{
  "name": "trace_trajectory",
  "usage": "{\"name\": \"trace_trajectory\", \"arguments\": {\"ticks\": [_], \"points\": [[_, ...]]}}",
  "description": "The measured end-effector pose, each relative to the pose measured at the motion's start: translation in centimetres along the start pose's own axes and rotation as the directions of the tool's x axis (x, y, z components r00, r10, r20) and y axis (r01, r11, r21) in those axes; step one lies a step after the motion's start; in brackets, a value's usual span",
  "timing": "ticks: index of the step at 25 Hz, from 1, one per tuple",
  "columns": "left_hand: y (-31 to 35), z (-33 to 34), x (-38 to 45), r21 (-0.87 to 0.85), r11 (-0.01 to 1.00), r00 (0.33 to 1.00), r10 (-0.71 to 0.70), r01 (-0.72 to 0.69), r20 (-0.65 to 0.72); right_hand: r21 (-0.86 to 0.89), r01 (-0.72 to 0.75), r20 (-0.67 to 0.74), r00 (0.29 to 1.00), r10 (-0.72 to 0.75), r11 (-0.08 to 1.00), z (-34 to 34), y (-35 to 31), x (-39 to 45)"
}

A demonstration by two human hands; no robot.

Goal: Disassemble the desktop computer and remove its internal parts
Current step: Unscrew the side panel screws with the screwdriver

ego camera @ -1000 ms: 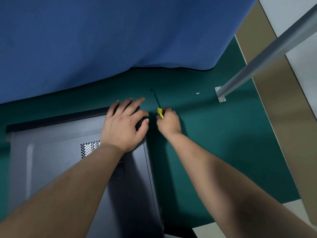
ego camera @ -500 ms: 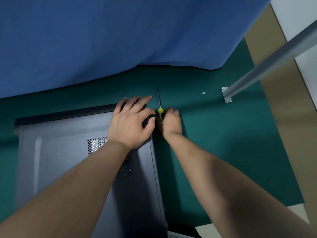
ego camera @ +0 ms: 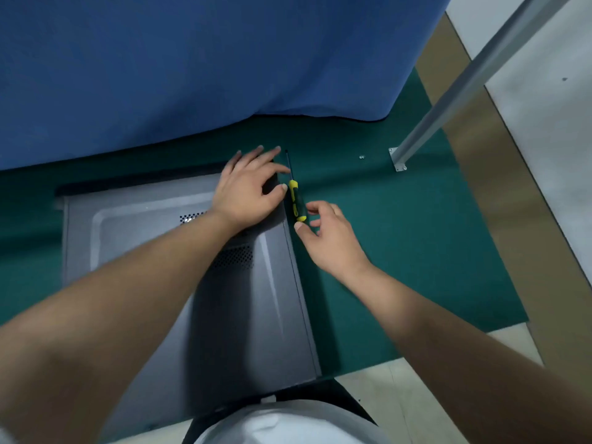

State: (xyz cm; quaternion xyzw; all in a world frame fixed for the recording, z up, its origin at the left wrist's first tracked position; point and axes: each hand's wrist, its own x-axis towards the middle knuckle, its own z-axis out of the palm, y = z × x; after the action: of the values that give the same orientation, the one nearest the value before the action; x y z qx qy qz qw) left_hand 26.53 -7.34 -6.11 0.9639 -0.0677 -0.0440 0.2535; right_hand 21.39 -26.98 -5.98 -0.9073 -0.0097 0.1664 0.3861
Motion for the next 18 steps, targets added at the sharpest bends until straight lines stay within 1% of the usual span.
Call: {"name": "trace_trajectory", "arguments": {"ticks": [2, 4, 6, 9, 12, 14, 16, 18], "points": [[-0.9, -0.9, -3.2, -0.128, 0.991, 0.998, 0.037, -0.030, 0.047, -0.010, 0.084, 0.043, 0.996, -0.083, 0.996, -0.1, -1.0, -3.1], [-2.7, -1.8, -9.2, -0.149, 0.985, 0.993, 0.096, -0.086, 0.066, -0.112, 0.201, 0.142, 0.972, -0.184, 0.973, 0.7, -1.7, -6.4], [-4.8, -2.5, -16.1, -0.108, 0.987, 0.989, 0.126, -0.117, 0.080, -0.226, 0.297, 0.254, 0.938, -0.238, 0.928, 2.0, -1.8, -9.5], [-7.1, -3.4, -25.6, 0.018, 0.992, 0.986, 0.121, -0.124, 0.112, -0.406, 0.351, 0.348, 0.913, -0.212, 0.844, 4.6, -1.4, -14.1], [-8.8, -3.6, -32.8, 0.171, 0.980, 0.978, 0.066, -0.100, 0.196, -0.596, 0.358, 0.326, 0.926, -0.191, 0.719, 6.4, -0.7, -17.2], [-9.3, -3.4, -36.1, 0.296, 0.953, 0.976, 0.006, -0.071, 0.216, -0.689, 0.364, 0.309, 0.930, -0.200, 0.627, 7.0, -0.5, -18.3], [-9.1, -2.9, -37.4, 0.375, 0.927, 0.979, -0.061, -0.017, 0.194, -0.753, 0.357, 0.296, 0.934, -0.201, 0.553, 7.3, -0.5, -18.5], [-8.5, -2.5, -36.9, 0.370, 0.924, 0.976, -0.163, 0.099, 0.147, -0.799, 0.336, 0.273, 0.942, -0.196, 0.498, 7.7, -0.6, -18.6]]}}
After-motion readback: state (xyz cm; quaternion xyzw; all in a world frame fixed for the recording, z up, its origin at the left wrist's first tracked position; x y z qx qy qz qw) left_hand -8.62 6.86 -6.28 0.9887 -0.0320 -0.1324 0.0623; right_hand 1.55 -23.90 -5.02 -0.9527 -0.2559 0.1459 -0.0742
